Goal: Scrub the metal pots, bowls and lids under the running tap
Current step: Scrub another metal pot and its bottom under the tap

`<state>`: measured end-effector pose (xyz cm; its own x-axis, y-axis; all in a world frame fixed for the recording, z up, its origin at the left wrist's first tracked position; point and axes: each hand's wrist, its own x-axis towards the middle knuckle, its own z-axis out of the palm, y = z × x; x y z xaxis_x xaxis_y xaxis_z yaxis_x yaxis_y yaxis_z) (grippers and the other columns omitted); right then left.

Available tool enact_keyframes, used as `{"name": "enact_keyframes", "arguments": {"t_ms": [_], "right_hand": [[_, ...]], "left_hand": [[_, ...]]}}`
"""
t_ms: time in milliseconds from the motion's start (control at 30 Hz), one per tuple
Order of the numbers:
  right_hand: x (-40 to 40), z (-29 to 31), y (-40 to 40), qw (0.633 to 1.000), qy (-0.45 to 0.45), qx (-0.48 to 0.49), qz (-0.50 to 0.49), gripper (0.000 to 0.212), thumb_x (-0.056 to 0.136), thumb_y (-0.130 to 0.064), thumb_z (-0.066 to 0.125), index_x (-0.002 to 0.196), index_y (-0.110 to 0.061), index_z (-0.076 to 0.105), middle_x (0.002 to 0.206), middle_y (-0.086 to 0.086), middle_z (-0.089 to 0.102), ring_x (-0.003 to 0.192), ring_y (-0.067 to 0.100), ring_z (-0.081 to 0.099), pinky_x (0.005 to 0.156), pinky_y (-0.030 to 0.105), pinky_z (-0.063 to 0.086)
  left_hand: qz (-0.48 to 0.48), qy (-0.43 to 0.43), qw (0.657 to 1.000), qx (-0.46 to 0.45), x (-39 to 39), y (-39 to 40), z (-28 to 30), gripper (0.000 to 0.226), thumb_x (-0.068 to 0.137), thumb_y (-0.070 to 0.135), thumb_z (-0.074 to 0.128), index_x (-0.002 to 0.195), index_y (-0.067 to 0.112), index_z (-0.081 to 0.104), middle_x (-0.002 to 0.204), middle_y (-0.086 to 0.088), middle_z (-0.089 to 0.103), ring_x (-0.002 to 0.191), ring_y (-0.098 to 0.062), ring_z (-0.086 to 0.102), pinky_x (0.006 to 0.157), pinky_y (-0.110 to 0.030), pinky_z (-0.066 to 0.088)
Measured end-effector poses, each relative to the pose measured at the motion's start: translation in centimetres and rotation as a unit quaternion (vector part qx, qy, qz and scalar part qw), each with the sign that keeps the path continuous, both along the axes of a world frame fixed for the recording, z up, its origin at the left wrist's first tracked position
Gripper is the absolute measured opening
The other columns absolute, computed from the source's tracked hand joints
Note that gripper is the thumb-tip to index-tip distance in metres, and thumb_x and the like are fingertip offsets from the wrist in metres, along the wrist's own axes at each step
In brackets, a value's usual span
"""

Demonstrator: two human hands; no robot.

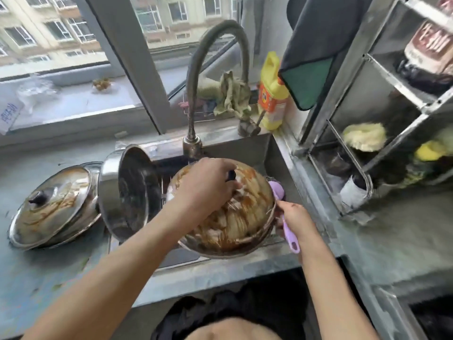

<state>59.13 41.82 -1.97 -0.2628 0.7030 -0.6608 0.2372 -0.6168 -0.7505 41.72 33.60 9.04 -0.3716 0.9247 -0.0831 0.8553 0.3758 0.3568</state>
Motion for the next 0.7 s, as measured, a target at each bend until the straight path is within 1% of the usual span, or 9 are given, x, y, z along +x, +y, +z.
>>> {"name": "enact_keyframes", "arguments": {"t_ms": [100, 233, 333, 400, 467, 533, 600, 633, 700], "right_hand": [[1.1, -2.0, 1.8, 0.990, 0.086, -0.110, -0.028, 0.029, 0.100, -0.014, 0.050, 0.072, -0.011, 0.048, 0.045, -0.001, 0.038, 0.032, 0.008, 0.033, 0.032, 0.015, 0.024], [0.5, -4.6, 3.7, 0.991, 0.072, -0.095, -0.063, 0.037, 0.103, -0.008, 0.043, 0.066, -0.013, 0.040, 0.035, -0.005, 0.031, 0.025, 0.005, 0.028, 0.032, 0.010, 0.019], [-0.9, -6.1, 4.9, 0.991, 0.065, -0.086, -0.084, 0.036, 0.102, -0.009, 0.048, 0.066, -0.012, 0.042, 0.034, -0.004, 0.032, 0.024, 0.006, 0.029, 0.032, 0.009, 0.021], [-1.6, -7.1, 5.7, 0.986, 0.077, -0.104, -0.101, 0.037, 0.102, -0.012, 0.047, 0.066, -0.012, 0.042, 0.033, -0.004, 0.031, 0.023, 0.006, 0.028, 0.032, 0.009, 0.021], [-1.9, -7.8, 6.2, 0.979, 0.101, -0.122, -0.130, 0.038, 0.103, -0.011, 0.045, 0.065, -0.012, 0.042, 0.033, -0.004, 0.031, 0.024, 0.006, 0.028, 0.032, 0.010, 0.022], [-3.1, -8.7, 6.2, 0.974, 0.117, -0.136, -0.135, 0.037, 0.102, -0.009, 0.046, 0.065, -0.012, 0.042, 0.034, -0.004, 0.033, 0.026, 0.006, 0.029, 0.034, 0.010, 0.023], [-3.9, -9.0, 5.9, 0.984, 0.097, -0.123, -0.083, 0.033, 0.102, -0.009, 0.047, 0.069, -0.012, 0.045, 0.037, -0.004, 0.038, 0.028, 0.006, 0.032, 0.034, 0.012, 0.025], [-4.1, -9.3, 6.0, 0.992, 0.066, -0.104, -0.031, 0.029, 0.102, -0.010, 0.047, 0.073, -0.013, 0.049, 0.041, -0.004, 0.044, 0.030, 0.005, 0.037, 0.034, 0.014, 0.027], [-4.3, -9.4, 6.6, 0.994, -0.032, -0.040, 0.097, 0.018, 0.101, -0.008, 0.048, 0.087, -0.009, 0.059, 0.060, 0.002, 0.058, 0.040, 0.008, 0.050, 0.038, 0.018, 0.036]], "left_hand": [[0.032, -0.081, 0.996, 0.016, 0.1, 1.7, -3.0, 0.036, 0.090, 0.030, 0.077, 0.125, 0.022, 0.074, 0.115, -0.003, 0.076, 0.110, -0.021, 0.068, 0.096, -0.033, 0.052], [0.089, -0.192, 0.977, 0.007, -1.0, 2.7, -7.3, 0.043, 0.087, 0.040, 0.078, 0.127, 0.025, 0.072, 0.118, 0.002, 0.074, 0.108, -0.014, 0.068, 0.093, -0.026, 0.051], [0.212, -0.227, 0.951, 0.002, -2.7, 2.2, -10.1, 0.053, 0.096, 0.048, 0.064, 0.140, 0.017, 0.061, 0.132, -0.004, 0.067, 0.122, -0.021, 0.062, 0.102, -0.033, 0.048], [0.327, -0.241, 0.914, 0.005, -3.9, 1.1, -11.6, 0.055, 0.103, 0.049, 0.052, 0.140, 0.009, 0.058, 0.137, -0.009, 0.063, 0.124, -0.026, 0.059, 0.100, -0.035, 0.045], [0.427, -0.377, 0.821, 0.020, -4.2, 0.4, -12.6, 0.054, 0.106, 0.048, 0.042, 0.132, 0.006, 0.062, 0.126, -0.014, 0.068, 0.108, -0.028, 0.064, 0.086, -0.035, 0.050], [0.473, -0.607, 0.634, 0.072, -4.5, -0.2, -13.3, 0.052, 0.108, 0.044, 0.034, 0.131, 0.006, 0.062, 0.118, -0.018, 0.071, 0.102, -0.032, 0.067, 0.076, -0.042, 0.056], [0.485, -0.715, 0.482, 0.144, -4.6, -0.5, -13.3, 0.052, 0.110, 0.036, 0.027, 0.138, 0.004, 0.057, 0.131, -0.026, 0.064, 0.116, -0.041, 0.062, 0.087, -0.055, 0.053], [0.505, -0.721, 0.441, 0.177, -4.8, -0.4, -13.2, 0.049, 0.111, 0.032, 0.026, 0.137, 0.004, 0.057, 0.139, -0.026, 0.059, 0.124, -0.042, 0.058, 0.092, -0.057, 0.048], [0.537, -0.712, 0.388, 0.234, -5.3, 0.1, -13.1, 0.038, 0.112, 0.026, 0.029, 0.117, 0.012, 0.064, 0.148, -0.015, 0.054, 0.134, -0.035, 0.052, 0.095, -0.057, 0.045]]}}
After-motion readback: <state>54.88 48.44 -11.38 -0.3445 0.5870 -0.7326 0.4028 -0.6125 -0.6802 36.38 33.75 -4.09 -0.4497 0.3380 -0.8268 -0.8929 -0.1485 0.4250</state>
